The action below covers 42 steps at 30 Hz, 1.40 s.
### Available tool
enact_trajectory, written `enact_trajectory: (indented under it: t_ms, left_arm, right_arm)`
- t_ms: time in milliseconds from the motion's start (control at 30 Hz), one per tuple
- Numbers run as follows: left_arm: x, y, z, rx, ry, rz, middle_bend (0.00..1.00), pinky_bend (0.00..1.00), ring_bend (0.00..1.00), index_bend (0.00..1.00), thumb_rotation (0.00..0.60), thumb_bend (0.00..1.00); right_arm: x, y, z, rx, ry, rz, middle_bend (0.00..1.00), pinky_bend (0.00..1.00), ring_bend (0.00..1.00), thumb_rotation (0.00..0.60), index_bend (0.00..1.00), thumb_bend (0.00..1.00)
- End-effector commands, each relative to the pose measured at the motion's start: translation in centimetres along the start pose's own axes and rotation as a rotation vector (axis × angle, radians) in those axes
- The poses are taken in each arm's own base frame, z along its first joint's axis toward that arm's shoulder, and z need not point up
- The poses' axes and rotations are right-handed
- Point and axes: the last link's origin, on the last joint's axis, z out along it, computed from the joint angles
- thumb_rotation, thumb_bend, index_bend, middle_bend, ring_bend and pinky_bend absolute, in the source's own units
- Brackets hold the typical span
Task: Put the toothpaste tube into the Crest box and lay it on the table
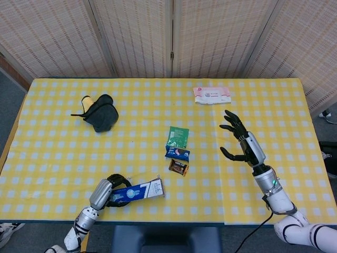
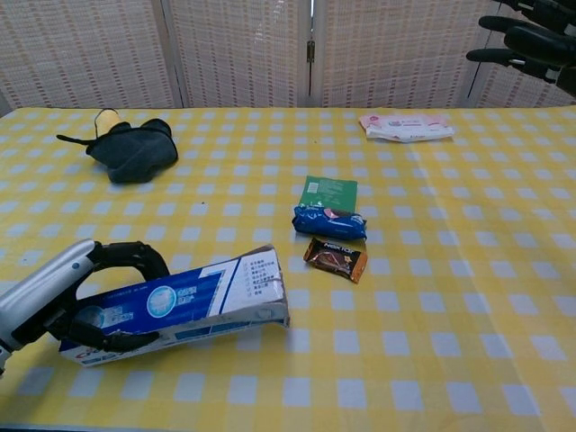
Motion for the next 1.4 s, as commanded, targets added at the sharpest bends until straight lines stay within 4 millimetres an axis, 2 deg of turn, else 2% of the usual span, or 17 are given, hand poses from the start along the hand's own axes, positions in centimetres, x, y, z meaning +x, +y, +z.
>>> enact_trajectory:
  t_ms: [33, 133, 233, 333, 433, 533, 600, 733, 900, 1033, 1133, 1200, 1267, 1400]
  left_arm:
    - [-0.3, -0.2, 0.6, 0.000, -0.020, 0.023, 0.61, 0.30, 0.43, 0.59, 0.600, 0.31]
    - [-0.2, -0.4, 1.0, 0.002, -0.016, 0.038, 0.61, 0.27, 0.40, 0.56, 0.600, 0.31]
    - [-0.2, -0.7, 1.1, 0.016, -0.031, 0.048, 0.54, 0.18, 0.30, 0.45, 0.600, 0.29]
    - [-0.2, -0.9, 1.1, 0.017, -0.055, 0.060, 0.34, 0.08, 0.12, 0.30, 0.600, 0.24]
    - [0.0, -0.9, 1.2, 0.012, -0.066, 0.074, 0.19, 0.01, 0.01, 0.16, 0.600, 0.19]
    - [0.3, -0.6, 1.3, -0.001, -0.059, 0.080, 0.10, 0.00, 0.00, 0.06, 0.600, 0.16]
    - [0.8, -0.3, 1.3, -0.015, -0.047, 0.076, 0.08, 0.00, 0.00, 0.06, 0.600, 0.15]
    - [2.9, 0.8, 1.1, -0.065, 0.016, 0.100, 0.08, 0.00, 0.00, 0.06, 0.600, 0.15]
    - [8.4, 1.6, -0.8, -0.067, 0.108, 0.220, 0.08, 0.00, 0.00, 0.10, 0.600, 0.15]
    - [13.7, 1.3, -3.7, 0.066, 0.169, 0.312, 0.09, 0.00, 0.00, 0.14, 0.600, 0.15]
    - [16.4, 0.4, -6.5, 0.201, 0.121, 0.373, 0.12, 0.00, 0.00, 0.14, 0.600, 0.15]
    - [17.6, 0.0, -7.9, 0.275, 0.129, 0.408, 0.12, 0.00, 0.00, 0.13, 0.600, 0.15]
    - [18.5, -0.4, -9.1, 0.346, 0.161, 0.499, 0.11, 0.00, 0.00, 0.12, 0.600, 0.15]
    - [19.7, -0.5, -10.1, 0.479, 0.157, 0.696, 0.08, 0.00, 0.00, 0.10, 0.600, 0.15]
  right_arm:
    - [0.0, 0.1, 0.1, -0.003, -0.002, 0.001, 0.00, 0.16, 0.02, 0.600, 0.00, 0.37]
    - [0.1, 0.1, 0.2, -0.002, 0.000, 0.004, 0.00, 0.16, 0.02, 0.600, 0.00, 0.37]
    - [0.3, 0.0, 0.2, 0.002, 0.002, 0.003, 0.00, 0.16, 0.02, 0.600, 0.00, 0.37]
    - [0.4, 0.0, 0.2, 0.003, 0.004, 0.002, 0.00, 0.16, 0.02, 0.600, 0.00, 0.37]
    - [0.4, 0.0, 0.3, 0.004, 0.006, 0.001, 0.00, 0.16, 0.02, 0.600, 0.00, 0.37]
    - [0.5, 0.0, 0.3, 0.004, 0.005, -0.002, 0.00, 0.16, 0.02, 0.600, 0.00, 0.37]
    - [0.5, -0.1, 0.2, 0.004, 0.002, -0.008, 0.00, 0.16, 0.02, 0.600, 0.00, 0.37]
    - [0.8, -0.5, -0.4, 0.009, -0.004, -0.062, 0.00, 0.16, 0.02, 0.600, 0.00, 0.37]
    - [1.7, -0.8, -3.3, -0.025, -0.014, -0.276, 0.00, 0.16, 0.02, 0.600, 0.00, 0.37]
    - [3.7, -0.7, -6.3, -0.101, 0.017, -0.596, 0.00, 0.15, 0.01, 0.600, 0.00, 0.37]
    - [4.8, -0.5, -8.7, -0.178, 0.106, -0.843, 0.01, 0.15, 0.04, 0.600, 0.00, 0.37]
    - [5.3, -0.3, -10.6, -0.273, 0.119, -0.988, 0.00, 0.12, 0.02, 0.600, 0.00, 0.37]
    - [5.8, -0.4, -12.5, -0.375, 0.143, -1.141, 0.00, 0.03, 0.00, 0.600, 0.00, 0.37]
    - [6.4, -0.7, -16.2, -0.549, 0.205, -1.431, 0.00, 0.00, 0.00, 0.600, 0.00, 0.37]
